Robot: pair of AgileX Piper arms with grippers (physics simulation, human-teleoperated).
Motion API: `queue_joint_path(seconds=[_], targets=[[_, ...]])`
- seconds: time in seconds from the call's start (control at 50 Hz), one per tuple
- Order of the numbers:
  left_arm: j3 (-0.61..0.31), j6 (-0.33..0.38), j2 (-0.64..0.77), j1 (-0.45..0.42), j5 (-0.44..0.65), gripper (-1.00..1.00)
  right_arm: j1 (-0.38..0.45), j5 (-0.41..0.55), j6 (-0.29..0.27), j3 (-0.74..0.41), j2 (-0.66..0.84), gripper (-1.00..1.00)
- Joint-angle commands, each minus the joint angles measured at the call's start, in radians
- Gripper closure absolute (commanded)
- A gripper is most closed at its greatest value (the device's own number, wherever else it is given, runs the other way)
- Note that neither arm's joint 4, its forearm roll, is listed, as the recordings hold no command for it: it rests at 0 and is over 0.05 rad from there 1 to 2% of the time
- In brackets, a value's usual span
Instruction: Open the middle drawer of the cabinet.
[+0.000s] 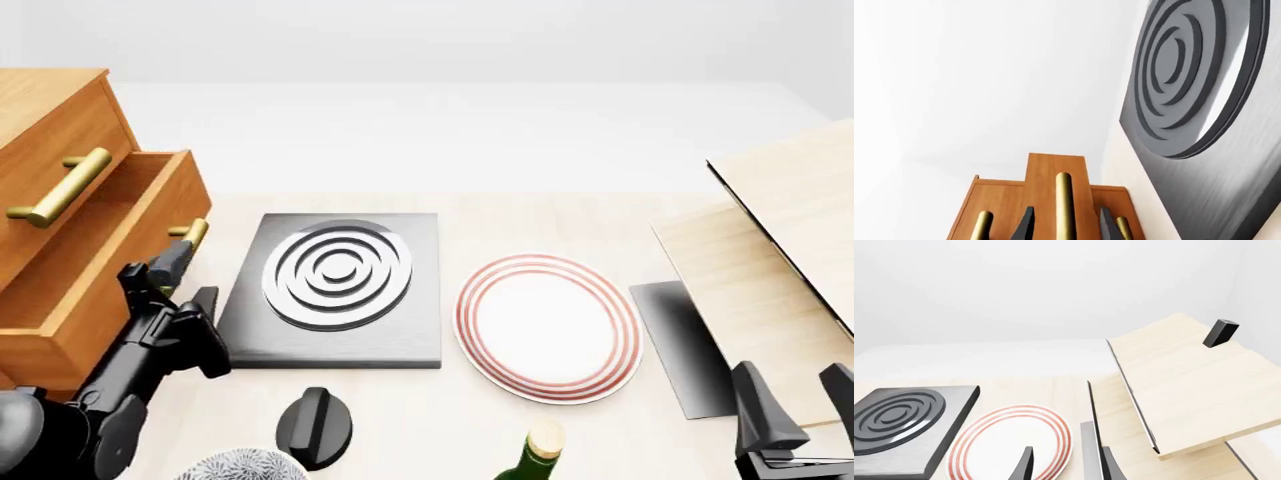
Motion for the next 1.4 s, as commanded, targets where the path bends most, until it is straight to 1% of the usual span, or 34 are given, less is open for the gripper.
queue_joint_path(seconds=[0.02,0.12,0.14,0.2,0.3,0.34,0.4,0.42,0.46,0.5,0.52,0.58,0.62,0.68,0.74,0.76,0.78,0.8,0.84,0.88,0.9,0.92,0.94,1.04,1.06,1.1,1.12,1.14,1.16,1.18,1.2,1.28,1.32,1.4], targets=[[0.057,-0.018,-0.084,-0.006,0.0,-1.0,0.0,0.0,0.0,0.0,0.0,-1.0],[0.162,-0.038,-0.22,-0.017,0.0,-1.0,0.0,0.0,0.0,0.0,0.0,-1.0],[0.212,-0.046,-0.297,-0.03,0.0,-1.0,0.0,0.0,0.0,0.0,0.001,-1.0],[0.261,-0.067,-0.385,-0.045,0.0,-1.0,0.0,0.0,0.0,0.0,0.0,-1.0],[0.27,-0.116,-0.453,-0.079,0.0,-1.0,0.0,0.0,0.0,0.0,0.0,-1.0],[0.271,-0.099,-0.477,-0.088,0.0,-1.0,0.0,0.0,0.0,0.0,0.0,-1.0],[0.271,-0.142,-0.514,-0.104,0.018,-1.0,0.0,0.0,0.0,0.0,0.0,-1.0],[0.27,-0.186,-0.697,-0.117,0.186,-1.0,0.0,0.0,0.0,0.0,-0.001,-1.0],[0.271,-0.207,-0.867,-0.129,0.347,-1.0,0.0,0.0,0.0,0.0,0.0,-1.0],[0.234,-0.263,-1.086,-0.139,0.6,-1.0,0.0,0.0,0.0,0.0,0.0,-1.0],[0.235,-0.25,-1.114,-0.145,0.622,-1.0,0.0,0.0,0.0,0.0,0.0,-1.0],[0.149,-0.319,-1.281,-0.16,0.866,-1.0,0.0,0.0,0.0,0.0,0.0,-1.0],[0.122,-0.328,-1.363,-0.172,0.913,-1.0,0.0,0.0,0.0,0.0,0.0,-1.0],[0.039,-0.398,-1.445,-0.169,1.064,-1.0,0.0,0.0,0.0,0.0,0.0,-1.0],[-0.032,-0.473,-1.476,-0.149,1.168,-1.0,0.0,0.0,0.0,0.0,0.0,-1.0],[-0.033,-0.473,-1.477,-0.149,1.169,-1.0,0.0,0.0,0.0,0.0,0.0,-1.0],[-0.079,-0.519,-1.479,-0.109,1.232,-1.0,0.0,0.0,0.0,0.0,0.0,-1.0],[-0.109,-0.553,-1.468,-0.126,1.253,-1.0,0.0,0.0,0.0,0.0,0.0,-1.0],[-0.115,-0.548,-1.481,-0.122,1.259,-1.0,0.0,0.0,0.0,0.0,0.0,-1.0],[-0.137,-0.584,-1.462,-0.117,1.29,-1.0,0.0,0.0,0.0,0.0,0.0,-1.0],[-0.133,-0.572,-1.471,-0.08,1.295,-1.0,0.0,0.0,0.0,0.0,0.0,-1.0],[-0.133,-0.572,-1.471,-0.08,1.296,-1.0,0.0,0.0,0.0,0.0,0.0,-1.0],[-0.173,-0.635,-1.442,-0.093,1.338,-1.0,0.0,0.0,0.0,0.0,0.0,-1.0],[-0.269,-0.757,-1.404,-0.051,1.451,-1.0,0.0,0.0,0.0,0.0,0.0,-1.0],[-0.291,-0.777,-1.397,-0.019,1.483,-1.0,0.0,0.0,0.0,0.0,0.0,-1.0],[-0.319,-0.808,-1.391,-0.04,1.514,-1.0,0.0,0.0,0.0,0.0,0.0,-1.0],[-0.331,-0.824,-1.375,0.002,1.541,-1.0,0.0,0.0,0.0,0.0,0.0,-1.0],[-0.36,-0.887,-1.343,-0.033,1.559,-1.0,0.0,0.0,0.0,0.0,0.0,-1.0],[-0.373,-0.914,-1.324,-0.044,1.575,-1.0,0.0,0.0,0.0,0.0,0.0,-1.0],[-0.373,-0.914,-1.324,-0.044,1.575,-1.0,0.0,0.0,0.0,0.0,0.0,-1.0],[-0.394,-0.947,-1.298,-0.028,1.608,-1.0,0.001,0.0,0.0,0.0,0.001,-1.0],[-0.452,-1.047,-1.214,-0.049,1.646,-1.0,0.0,0.0,0.0,0.0,0.0,-1.0],[-0.473,-1.065,-1.201,-0.036,1.658,-1.0,0.0,0.0,0.0,0.0,0.0,-1.0],[-0.52,-1.152,-1.139,-0.04,1.697,-1.0,0.0,0.0,0.0,0.0,0.0,-1.0]])
